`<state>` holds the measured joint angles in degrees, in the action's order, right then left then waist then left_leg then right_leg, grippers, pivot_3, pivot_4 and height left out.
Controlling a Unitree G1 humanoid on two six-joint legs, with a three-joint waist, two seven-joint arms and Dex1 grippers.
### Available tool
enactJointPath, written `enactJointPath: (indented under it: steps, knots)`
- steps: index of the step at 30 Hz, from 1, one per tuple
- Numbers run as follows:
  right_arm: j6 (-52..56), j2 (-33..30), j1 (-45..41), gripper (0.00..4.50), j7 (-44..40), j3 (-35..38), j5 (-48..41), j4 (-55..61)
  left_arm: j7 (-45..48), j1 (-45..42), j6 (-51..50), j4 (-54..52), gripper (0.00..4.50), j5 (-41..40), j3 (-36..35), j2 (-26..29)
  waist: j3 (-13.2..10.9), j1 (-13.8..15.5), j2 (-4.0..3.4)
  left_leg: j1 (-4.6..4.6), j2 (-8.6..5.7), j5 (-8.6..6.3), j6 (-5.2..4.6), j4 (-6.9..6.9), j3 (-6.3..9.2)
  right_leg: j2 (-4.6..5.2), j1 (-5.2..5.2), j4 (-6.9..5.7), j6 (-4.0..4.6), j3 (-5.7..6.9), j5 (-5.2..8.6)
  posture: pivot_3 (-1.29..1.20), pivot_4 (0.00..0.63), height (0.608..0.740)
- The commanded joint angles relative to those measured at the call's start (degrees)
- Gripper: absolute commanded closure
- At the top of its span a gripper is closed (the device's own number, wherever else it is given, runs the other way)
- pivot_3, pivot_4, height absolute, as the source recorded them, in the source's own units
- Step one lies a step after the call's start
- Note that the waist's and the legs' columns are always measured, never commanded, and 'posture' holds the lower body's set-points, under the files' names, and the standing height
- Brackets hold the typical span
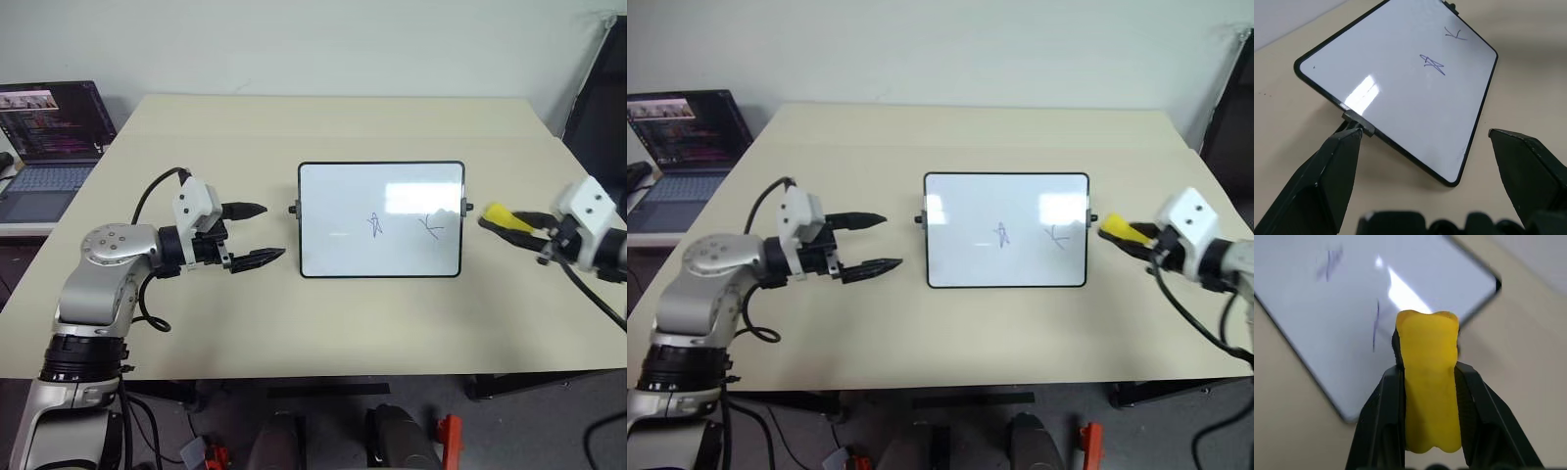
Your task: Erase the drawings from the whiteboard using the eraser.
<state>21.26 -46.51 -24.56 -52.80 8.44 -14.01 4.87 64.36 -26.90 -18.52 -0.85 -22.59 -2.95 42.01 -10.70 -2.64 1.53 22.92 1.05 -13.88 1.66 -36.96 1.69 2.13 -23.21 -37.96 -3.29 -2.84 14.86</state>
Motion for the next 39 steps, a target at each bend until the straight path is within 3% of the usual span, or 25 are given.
enactJointPath:
  steps: [1, 4, 10, 18, 25, 34, 39]
  knots:
    - [-5.0, 6.7, -6.0, 3.5, 6.5, -5.8, 4.4, -0.3, -0.5, -0.1, 0.6, -1.6, 0.0, 0.4, 1.1, -0.8, 0.0, -0.1, -0.01, 0.0, 0.0, 0.0, 0.0, -0.01, 0.02, -0.01, 0.0, -0.03, 0.01, 0.01, 0.0, 0.0, 0.15, 0.74]
    - [-8.4, 14.5, -11.3, 3.5, 13.8, -10.6, 9.9, -7.0, -1.3, -1.2, 0.9, -0.9, 0.0, 0.7, 1.7, -2.2, 0.0, -0.2, -0.01, 0.02, -0.01, 0.01, 0.02, -0.03, 0.02, 0.0, -0.02, -0.05, 0.01, 0.01, -0.01, 0.0, 0.15, 0.74]
    - [-17.5, 20.9, -17.1, 3.5, 18.7, -15.3, 15.9, -20.9, -1.7, -0.8, 0.9, -1.0, 0.0, 0.5, 2.2, -3.7, 0.0, 0.8, -0.01, 0.1, -0.06, 0.01, 0.03, 0.0, 0.05, 0.08, -0.06, 0.01, 0.02, 0.07, -0.01, 0.0, 0.15, 0.74]
    - [-20.9, 21.0, -17.3, 3.5, 17.5, -20.0, 21.6, -29.3, -2.5, -0.1, 0.2, -2.9, 0.0, 0.0, 2.1, -4.3, 0.0, 0.6, 0.0, -0.08, -0.05, 0.02, 0.02, -0.03, 0.06, 0.06, 0.03, -0.15, 0.06, 0.06, -0.03, 0.0, 0.15, 0.74]
    - [-18.2, 19.2, -9.0, 3.5, 3.2, -25.5, 18.4, -22.0, -2.9, 1.3, -0.1, -3.9, 0.0, -0.3, 1.5, -3.7, 0.3, 0.4, 0.13, -0.26, -0.02, 0.03, 0.02, -0.06, 0.11, 0.02, 0.24, -0.16, 0.09, 0.09, -0.06, 0.0, 0.15, 0.74]
    - [-24.6, 20.5, -20.1, 3.5, 21.4, -21.5, 24.9, -35.9, -2.7, 1.1, 0.3, -3.3, 0.0, -0.1, 1.5, -3.5, 0.2, -0.4, 0.13, -1.13, -0.02, 0.41, -0.06, -0.07, 0.11, 0.01, 1.08, 0.0, 0.27, 0.09, -0.08, 0.0, 0.15, 0.74]
    - [-26.5, 20.4, -20.3, 3.5, 22.5, -21.7, 25.7, -38.5, -2.6, 0.8, 0.8, -2.7, 0.0, 0.1, 1.6, -3.6, 0.3, -0.2, 0.15, -1.12, -0.02, 0.51, -0.07, -0.04, 0.14, 0.01, 1.1, 0.0, 0.31, 0.09, -0.13, 0.0, 0.15, 0.74]
